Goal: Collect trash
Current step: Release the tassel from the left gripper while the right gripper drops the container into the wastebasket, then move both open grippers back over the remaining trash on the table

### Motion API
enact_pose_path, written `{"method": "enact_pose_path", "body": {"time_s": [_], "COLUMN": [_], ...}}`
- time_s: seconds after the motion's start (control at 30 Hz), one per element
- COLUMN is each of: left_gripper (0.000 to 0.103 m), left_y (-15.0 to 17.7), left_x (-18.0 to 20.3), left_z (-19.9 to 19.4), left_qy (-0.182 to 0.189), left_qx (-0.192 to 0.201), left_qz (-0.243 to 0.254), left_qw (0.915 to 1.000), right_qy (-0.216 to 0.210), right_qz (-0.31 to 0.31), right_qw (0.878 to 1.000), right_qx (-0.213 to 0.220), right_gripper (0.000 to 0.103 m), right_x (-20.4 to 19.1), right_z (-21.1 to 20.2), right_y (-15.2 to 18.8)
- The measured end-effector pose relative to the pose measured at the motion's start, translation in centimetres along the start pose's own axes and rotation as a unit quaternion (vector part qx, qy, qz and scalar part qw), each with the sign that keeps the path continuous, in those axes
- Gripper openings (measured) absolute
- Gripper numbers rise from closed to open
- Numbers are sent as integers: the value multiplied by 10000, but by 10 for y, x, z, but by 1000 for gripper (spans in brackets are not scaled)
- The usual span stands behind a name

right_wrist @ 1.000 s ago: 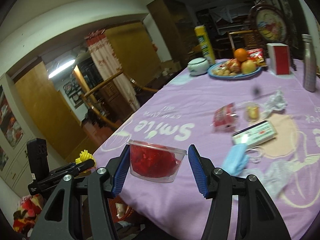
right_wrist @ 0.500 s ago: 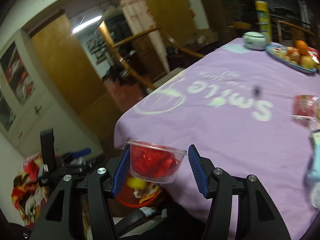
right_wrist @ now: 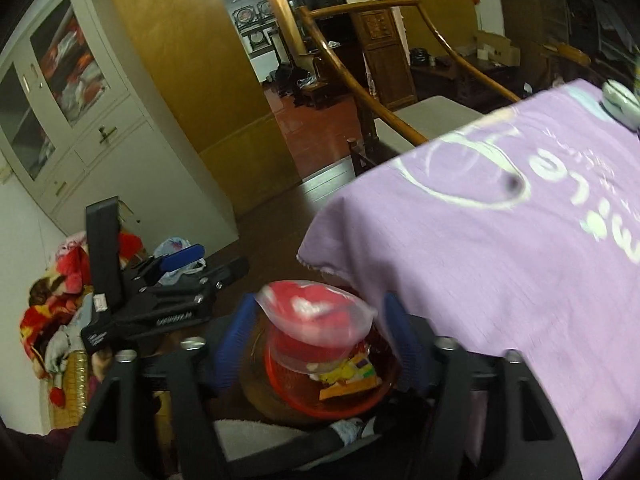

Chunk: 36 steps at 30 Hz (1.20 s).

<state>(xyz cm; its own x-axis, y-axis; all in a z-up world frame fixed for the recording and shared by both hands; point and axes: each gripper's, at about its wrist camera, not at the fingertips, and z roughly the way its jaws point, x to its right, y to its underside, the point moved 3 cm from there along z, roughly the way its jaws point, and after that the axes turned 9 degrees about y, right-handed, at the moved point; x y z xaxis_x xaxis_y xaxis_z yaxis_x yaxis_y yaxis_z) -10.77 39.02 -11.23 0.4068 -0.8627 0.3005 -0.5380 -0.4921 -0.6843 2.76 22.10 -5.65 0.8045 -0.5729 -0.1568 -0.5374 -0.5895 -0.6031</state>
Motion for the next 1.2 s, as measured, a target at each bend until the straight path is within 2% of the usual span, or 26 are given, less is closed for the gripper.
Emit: {"method": "enact_pose_path", "body": {"time_s": [0.17,0.33,0.67,0.9,1.2], "left_gripper": [96,96,96,96,96], "left_y": [-1,0,-3,-2,9], "left_x": [-2,5,58,112,197], "left_z": [-2,1,-4,-7,-8], "left_qy": [-11,86,294,634,987], "left_qx": [42,-21,-10,-60,-202], "left_qz": [5,12,537,923,1611], "left_qw": [10000,10000,9981,9937,9818], "right_qy": [129,200,545,847,1340], "right_qz": [-103,187,803,1331,2192], "right_qw": [9996,9991,9914,9782,9456], "right_qx": [222,319,875,1350,1994], "right_gripper": [74,75,79,81,85], "right_x": [1,22,78,128,204], "right_z": [-7,-16,-69,-121,-190], "right_y": [-2,3,21,46,109]}}
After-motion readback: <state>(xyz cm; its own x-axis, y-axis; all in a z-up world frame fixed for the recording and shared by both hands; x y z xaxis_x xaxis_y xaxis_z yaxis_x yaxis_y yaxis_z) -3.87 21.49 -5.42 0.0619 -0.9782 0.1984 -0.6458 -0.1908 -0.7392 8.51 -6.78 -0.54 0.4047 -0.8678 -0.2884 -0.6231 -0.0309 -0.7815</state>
